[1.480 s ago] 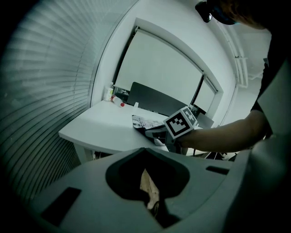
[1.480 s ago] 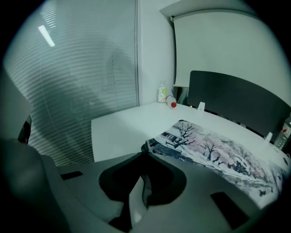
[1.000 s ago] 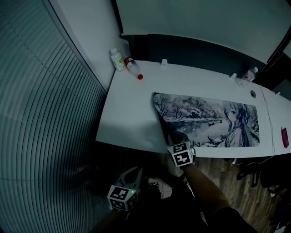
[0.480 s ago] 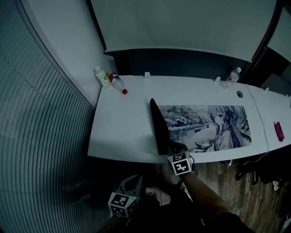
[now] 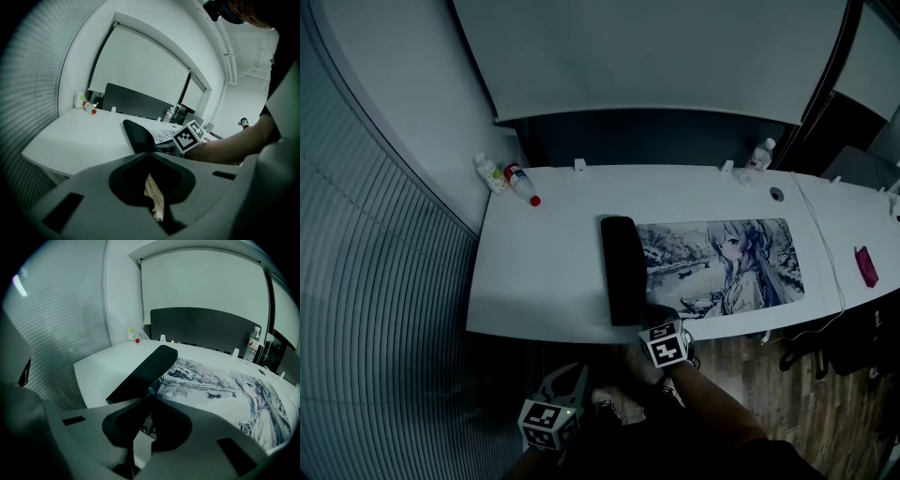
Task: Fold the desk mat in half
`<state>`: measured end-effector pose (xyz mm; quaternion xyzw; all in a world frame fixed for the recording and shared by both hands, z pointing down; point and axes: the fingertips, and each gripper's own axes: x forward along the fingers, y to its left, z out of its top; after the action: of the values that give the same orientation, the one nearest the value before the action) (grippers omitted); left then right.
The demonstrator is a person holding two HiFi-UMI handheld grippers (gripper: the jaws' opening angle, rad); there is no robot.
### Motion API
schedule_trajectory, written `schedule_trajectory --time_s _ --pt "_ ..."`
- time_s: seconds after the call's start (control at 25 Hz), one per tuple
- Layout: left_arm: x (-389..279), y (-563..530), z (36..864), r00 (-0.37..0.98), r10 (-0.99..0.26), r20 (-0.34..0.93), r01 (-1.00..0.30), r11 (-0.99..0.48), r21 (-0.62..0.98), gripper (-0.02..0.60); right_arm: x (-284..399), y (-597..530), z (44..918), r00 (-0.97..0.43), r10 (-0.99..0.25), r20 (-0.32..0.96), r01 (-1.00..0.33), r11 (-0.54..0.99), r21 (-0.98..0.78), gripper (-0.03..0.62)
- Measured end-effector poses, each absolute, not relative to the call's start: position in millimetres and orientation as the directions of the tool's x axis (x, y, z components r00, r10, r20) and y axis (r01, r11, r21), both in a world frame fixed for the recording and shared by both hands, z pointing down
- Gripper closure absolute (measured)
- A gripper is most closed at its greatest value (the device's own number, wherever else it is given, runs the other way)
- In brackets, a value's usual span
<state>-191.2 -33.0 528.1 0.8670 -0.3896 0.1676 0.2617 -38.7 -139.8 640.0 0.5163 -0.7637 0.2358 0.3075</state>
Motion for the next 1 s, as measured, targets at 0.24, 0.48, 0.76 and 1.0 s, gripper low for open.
schedule_trajectory --time_s 0.24,0.48,0.76,1.0 --pt "-165 -37 520 0.644 -0.595 0.481 -0.76 -0.565 0.32 0.575 -18 -134 645 -0.297 -0.614 0.731 -0.935 0.343 -0.092 0.552" --pt "-139 -41 514 0.647 -0.596 0.476 -0.758 -0.57 0.316 0.575 -2 -127 646 -0.322 -0.59 0.741 -0.931 0.339 -0.136 0.553" --pt "-118 -47 514 0.647 -0.585 0.489 -0.756 -0.577 0.31 0.575 16 -123 653 -0.336 -0.579 0.743 -0.933 0.312 -0.179 0.553" --pt "-92 -49 520 0.659 -0.555 0.509 -0.741 -0.595 0.31 0.575 35 -123 642 -0.34 -0.597 0.727 -0.935 0.295 -0.195 0.553"
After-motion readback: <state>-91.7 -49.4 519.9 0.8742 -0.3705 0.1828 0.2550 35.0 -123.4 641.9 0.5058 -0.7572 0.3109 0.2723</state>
